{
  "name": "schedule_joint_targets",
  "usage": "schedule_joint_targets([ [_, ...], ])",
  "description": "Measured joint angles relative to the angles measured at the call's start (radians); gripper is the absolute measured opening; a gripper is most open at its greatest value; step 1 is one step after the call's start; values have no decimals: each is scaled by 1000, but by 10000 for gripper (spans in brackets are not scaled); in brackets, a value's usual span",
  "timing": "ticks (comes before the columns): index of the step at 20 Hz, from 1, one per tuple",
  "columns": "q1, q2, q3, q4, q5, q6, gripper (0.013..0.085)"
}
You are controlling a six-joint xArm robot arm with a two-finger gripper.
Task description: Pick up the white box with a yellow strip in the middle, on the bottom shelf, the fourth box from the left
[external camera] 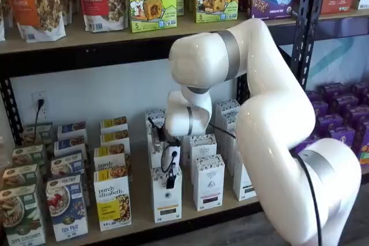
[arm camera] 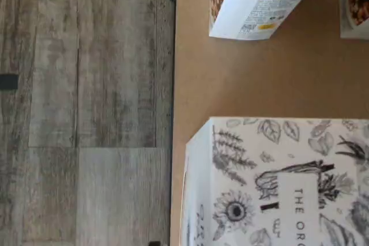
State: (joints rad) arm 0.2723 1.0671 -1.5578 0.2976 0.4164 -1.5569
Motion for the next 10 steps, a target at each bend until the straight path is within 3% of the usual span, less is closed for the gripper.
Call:
schedule_joint_targets([
  [4, -4, 9, -14, -44, 24, 36, 850],
  [10, -5, 19, -19, -61, 20, 50, 850],
])
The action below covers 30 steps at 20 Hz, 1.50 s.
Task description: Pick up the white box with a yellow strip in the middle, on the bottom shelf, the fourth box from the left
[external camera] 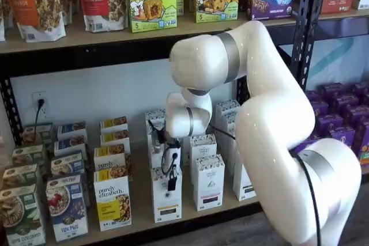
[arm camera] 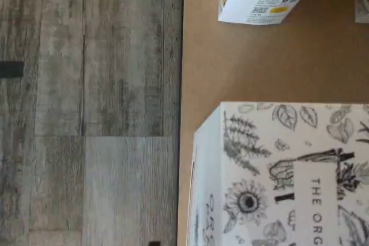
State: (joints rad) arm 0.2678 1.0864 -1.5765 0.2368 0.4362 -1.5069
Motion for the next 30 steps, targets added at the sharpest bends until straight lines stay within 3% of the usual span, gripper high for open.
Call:
schedule_joint_targets([
  [13, 6, 22, -18, 11, -4, -4, 850],
  [19, 4, 26, -21, 7, -9, -3, 690],
  [24, 2, 28, -26, 2, -2, -1, 690],
  [30, -2, 28, -24, 14, -1, -14, 530],
])
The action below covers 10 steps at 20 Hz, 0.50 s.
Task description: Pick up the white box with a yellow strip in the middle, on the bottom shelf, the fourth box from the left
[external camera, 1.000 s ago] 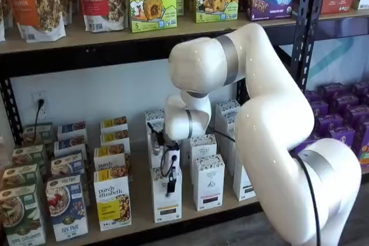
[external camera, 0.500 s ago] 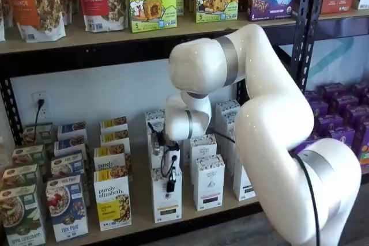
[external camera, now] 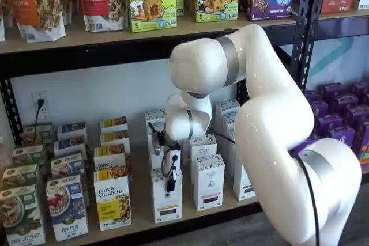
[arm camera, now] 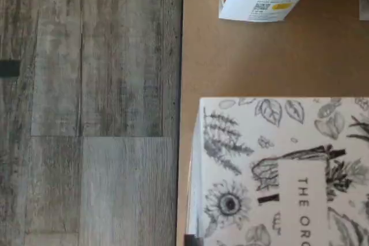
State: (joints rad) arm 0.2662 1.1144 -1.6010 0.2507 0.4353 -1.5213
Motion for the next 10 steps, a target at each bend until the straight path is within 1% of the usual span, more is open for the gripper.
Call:
schedule_joint_targets([
  [3, -1, 0, 2, -11, -2, 9, 530],
  [9, -2, -5, 10, 1, -2, -4, 530],
  [10, -2, -7, 12, 9, -1, -11, 490],
])
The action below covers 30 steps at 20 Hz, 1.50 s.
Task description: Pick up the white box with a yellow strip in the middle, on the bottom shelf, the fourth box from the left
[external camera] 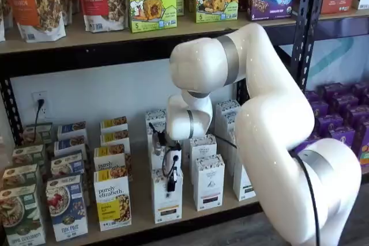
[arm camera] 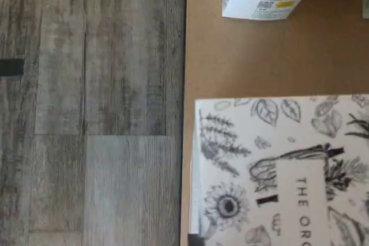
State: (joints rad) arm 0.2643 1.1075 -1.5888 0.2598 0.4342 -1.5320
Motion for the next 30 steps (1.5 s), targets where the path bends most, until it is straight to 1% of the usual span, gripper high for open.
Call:
schedule_joint_targets([
  [2, 0, -3, 4, 15, -5, -13, 490],
  [5, 2, -7, 4, 20, 5, -16, 490],
  [10, 12, -43, 49, -5, 3, 15, 490],
  [12, 16, -56, 68, -4, -4, 18, 490],
  [13, 18, -63, 80, 3, -8, 13, 490],
  [16, 28, -95, 131, 26, -26, 0, 490],
  [18, 40, -134, 192, 43, -46, -7, 490],
  [22, 58, -194, 292, 51, -85, -2, 490],
  [26, 75, -254, 388, 86, -119, -22, 490],
  [30, 86, -310, 466, 79, -132, -7, 490],
])
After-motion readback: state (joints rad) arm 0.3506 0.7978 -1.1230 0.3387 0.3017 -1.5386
